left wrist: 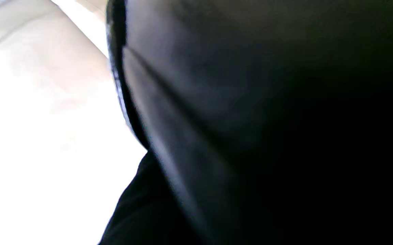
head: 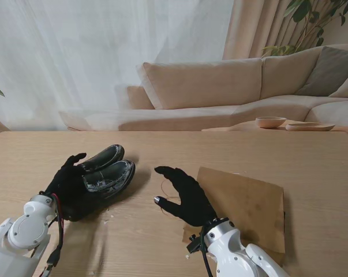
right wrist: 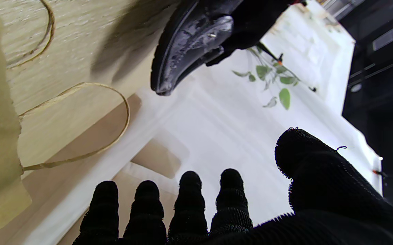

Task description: Bag the shoes

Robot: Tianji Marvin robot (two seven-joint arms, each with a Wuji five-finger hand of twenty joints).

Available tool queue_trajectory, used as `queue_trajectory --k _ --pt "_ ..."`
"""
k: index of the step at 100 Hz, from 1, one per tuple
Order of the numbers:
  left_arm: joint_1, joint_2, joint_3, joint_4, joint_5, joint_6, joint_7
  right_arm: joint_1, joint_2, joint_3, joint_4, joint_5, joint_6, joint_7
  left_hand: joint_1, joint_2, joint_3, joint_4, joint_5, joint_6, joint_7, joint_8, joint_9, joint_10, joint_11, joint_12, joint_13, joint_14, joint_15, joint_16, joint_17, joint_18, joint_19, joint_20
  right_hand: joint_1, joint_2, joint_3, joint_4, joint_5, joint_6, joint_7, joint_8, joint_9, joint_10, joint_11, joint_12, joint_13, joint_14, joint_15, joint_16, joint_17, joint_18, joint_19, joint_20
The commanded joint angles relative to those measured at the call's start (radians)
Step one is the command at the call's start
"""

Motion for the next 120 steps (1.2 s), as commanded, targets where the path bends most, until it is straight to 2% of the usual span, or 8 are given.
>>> queue_trajectory --k 1,18,35,42,59,87,94,120 --pt "0.002 0.007 -0.011 -0.061 -0.015 -0.022 -0.018 -0.010 -0.002 0.010 -0.022 -0.014 0.014 0.021 0.079 0.092 0.030 0.064 0.043 -0.194 0.104 0.023 0.004 0.004 0.025 0.010 0.003 -0.013 -0.001 0.017 0.011 -0.014 -0.012 0.014 0.008 0.015 -0.009 -0.019 0.000 -0.020 -0.007 0.014 -0.013 -0.029 0.004 0.006 0.000 -0.012 0.012 0.008 0.000 -0.002 0.016 0.020" --pt "0.035 0.016 -0.022 -0.120 -0.061 -0.063 -0.067 -0.011 0.008 0.037 -0.057 -0.069 0.055 0.052 0.079 0.086 0.034 0.064 0.048 -0.190 0.107 0.025 0.007 0.011 0.037 0.012 0.003 -0.008 0.002 0.032 0.010 -0.011 -0.008 0.021 0.051 0.008 0.003 -0.008 0.017 -0.018 0.000 0.012 -0.012 -0.025 0.051 0.028 0.001 -0.012 0.023 0.007 0.008 0.000 0.016 0.018" --pt "0.062 0.025 -0.024 -0.157 -0.066 -0.082 -0.104 0.011 0.030 0.069 -0.090 -0.158 0.119 0.143 0.079 0.084 0.037 0.064 0.051 -0.185 0.109 0.028 0.007 0.016 0.045 0.012 0.003 -0.006 0.003 0.042 0.009 -0.009 -0.006 0.027 0.110 -0.032 0.058 0.080 0.039 -0.010 0.043 0.027 -0.018 -0.009 0.089 0.042 -0.001 -0.011 0.015 -0.008 0.015 0.002 0.014 0.013" --pt "0.069 0.028 -0.023 -0.164 -0.056 -0.090 -0.110 0.035 0.041 0.079 -0.094 -0.196 0.148 0.194 0.079 0.083 0.039 0.064 0.052 -0.184 0.110 0.030 0.008 0.017 0.048 0.012 0.003 -0.005 0.004 0.046 0.008 -0.007 -0.005 0.029 0.104 -0.043 0.064 0.087 0.046 -0.006 0.054 0.031 -0.020 -0.001 0.088 0.041 -0.005 -0.010 0.011 -0.010 0.017 0.005 0.015 0.012" --pt "0.072 0.035 -0.021 -0.160 -0.014 -0.117 -0.117 0.134 0.065 0.078 -0.071 -0.268 0.216 0.337 0.079 0.081 0.041 0.063 0.053 -0.184 0.111 0.034 0.008 0.019 0.053 0.011 0.003 -0.003 0.003 0.053 0.007 -0.005 -0.004 0.033 0.063 -0.058 0.081 0.057 0.032 0.004 0.067 0.035 -0.028 0.012 0.053 0.023 -0.015 -0.007 -0.018 -0.017 0.008 0.005 0.015 0.013" --pt "0.064 0.041 -0.009 -0.154 0.028 -0.141 -0.121 0.327 0.086 -0.007 0.053 -0.296 0.254 0.486 0.078 0.080 0.043 0.062 0.055 -0.183 0.112 0.038 0.007 0.020 0.056 0.010 0.003 -0.001 0.002 0.060 0.007 -0.004 -0.005 0.037 0.034 -0.091 0.080 0.013 0.073 0.037 0.099 0.042 -0.025 0.021 0.043 0.019 -0.019 0.000 -0.036 -0.012 0.006 0.008 0.014 0.013" --pt "0.063 0.042 -0.008 -0.153 0.035 -0.147 -0.121 0.371 0.090 -0.034 0.093 -0.291 0.252 0.509 0.078 0.080 0.043 0.062 0.055 -0.183 0.112 0.039 0.007 0.019 0.056 0.009 0.003 -0.002 0.002 0.061 0.007 -0.004 -0.004 0.038 0.025 -0.107 0.103 -0.027 0.086 0.042 0.144 0.052 -0.023 0.023 0.043 0.020 -0.016 0.003 -0.045 -0.007 0.009 0.009 0.013 0.011" --pt "0.044 0.044 -0.003 -0.129 0.047 -0.167 -0.122 0.493 0.088 -0.125 0.224 -0.228 0.230 0.528 0.076 0.079 0.045 0.062 0.056 -0.185 0.113 0.041 0.007 0.021 0.060 0.010 0.003 -0.001 0.002 0.065 0.006 -0.002 -0.005 0.040 0.047 -0.150 0.185 -0.041 0.225 0.008 0.284 0.049 -0.020 0.023 0.116 0.054 -0.010 0.005 -0.017 -0.002 0.024 0.011 0.012 0.004"
